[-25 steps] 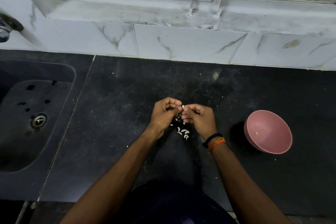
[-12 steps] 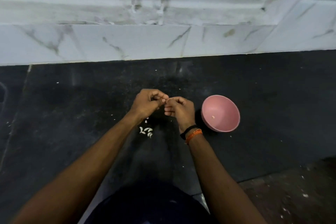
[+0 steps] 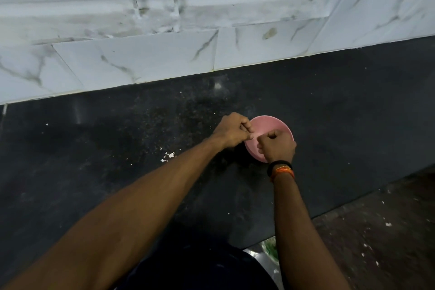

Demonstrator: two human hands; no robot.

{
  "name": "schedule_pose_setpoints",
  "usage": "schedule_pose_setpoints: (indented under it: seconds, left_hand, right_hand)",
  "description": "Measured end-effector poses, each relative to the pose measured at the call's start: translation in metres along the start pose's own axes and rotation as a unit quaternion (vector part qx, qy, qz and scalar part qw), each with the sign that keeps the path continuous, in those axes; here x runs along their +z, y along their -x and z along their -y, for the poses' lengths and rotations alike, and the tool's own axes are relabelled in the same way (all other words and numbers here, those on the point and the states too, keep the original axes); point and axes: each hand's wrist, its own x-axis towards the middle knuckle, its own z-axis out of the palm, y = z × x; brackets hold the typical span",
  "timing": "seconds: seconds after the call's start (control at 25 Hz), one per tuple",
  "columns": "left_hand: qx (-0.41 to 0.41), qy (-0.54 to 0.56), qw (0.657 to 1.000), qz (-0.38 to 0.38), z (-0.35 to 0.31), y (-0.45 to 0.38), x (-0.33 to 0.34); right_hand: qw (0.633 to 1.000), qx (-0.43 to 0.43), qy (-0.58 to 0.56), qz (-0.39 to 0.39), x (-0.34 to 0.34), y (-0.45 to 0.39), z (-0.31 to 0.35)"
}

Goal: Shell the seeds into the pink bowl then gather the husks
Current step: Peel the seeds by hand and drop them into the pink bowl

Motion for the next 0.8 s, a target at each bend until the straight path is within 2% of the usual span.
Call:
schedule_pose_setpoints:
  seconds: [0.28,0.4,0.52,0.56,0.64,0.72,0.8]
  left_hand:
    - [-0.024,0.037,0.999,-0.011,0.005,0.004,-0.006]
    - [-0.047,0.053,0.997,-0.02,0.018,0.012,-0.018]
    - [-0.066,0.076,0.994,-0.046,0.04,0.028,-0.042]
    - [-0.076,0.081,0.992,-0.059,0.05,0.035,-0.052]
    - [-0.103,0.086,0.986,-0.1,0.075,0.054,-0.072]
    - [-0.129,0.091,0.977,-0.144,0.1,0.075,-0.089]
    - [-0.15,0.09,0.969,-0.173,0.118,0.094,-0.098]
  right_hand:
    - [0.991,-0.034,0.126,0.004,-0.004,-0.005,-0.002]
    - [0.99,-0.078,0.114,0.002,0.003,0.0,0.007]
    - [0.983,-0.157,0.092,0.017,0.021,0.012,0.023]
    - [0.976,-0.192,0.091,0.037,0.028,0.019,0.03]
    - [0.957,-0.241,0.096,0.127,0.049,0.034,0.043]
    - [0.932,-0.257,0.12,0.226,0.073,0.051,0.051]
    - [0.912,-0.266,0.152,0.274,0.093,0.064,0.053]
